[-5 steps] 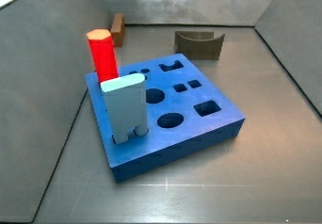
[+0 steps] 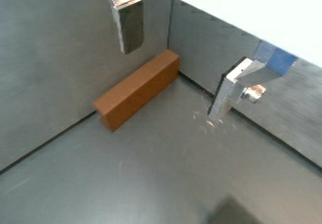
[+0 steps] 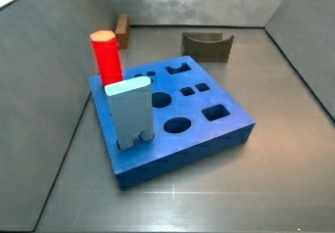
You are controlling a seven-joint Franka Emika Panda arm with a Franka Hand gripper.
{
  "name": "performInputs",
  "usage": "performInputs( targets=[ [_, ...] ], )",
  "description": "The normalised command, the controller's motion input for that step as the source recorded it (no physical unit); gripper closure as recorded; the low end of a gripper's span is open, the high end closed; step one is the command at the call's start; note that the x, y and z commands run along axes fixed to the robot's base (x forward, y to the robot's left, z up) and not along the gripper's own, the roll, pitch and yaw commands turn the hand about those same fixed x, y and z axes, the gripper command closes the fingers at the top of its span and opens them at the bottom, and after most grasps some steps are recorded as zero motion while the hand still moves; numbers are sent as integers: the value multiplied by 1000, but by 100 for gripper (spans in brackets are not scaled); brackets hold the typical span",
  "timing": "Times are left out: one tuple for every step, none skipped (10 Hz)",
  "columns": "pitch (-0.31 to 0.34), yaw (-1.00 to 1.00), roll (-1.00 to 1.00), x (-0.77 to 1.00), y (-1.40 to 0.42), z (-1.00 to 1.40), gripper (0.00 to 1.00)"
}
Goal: Pick up the arch object. Move up. Place the arch object on the fixture. Regrasp the arch object. Move to above the board. Insert the arch object.
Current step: Pick up the arch object.
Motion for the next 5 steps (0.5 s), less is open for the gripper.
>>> performInputs(
  targets=[
    [-201,166,53,-866,663,-889,0],
    [-187,206,59,-857,614,-934,0],
    [-184,160,54,-883,537,-934,0],
    [-214,117,44,-789,374,-914,0],
    [-203,94,83,-566,280,-926,0]
  ],
)
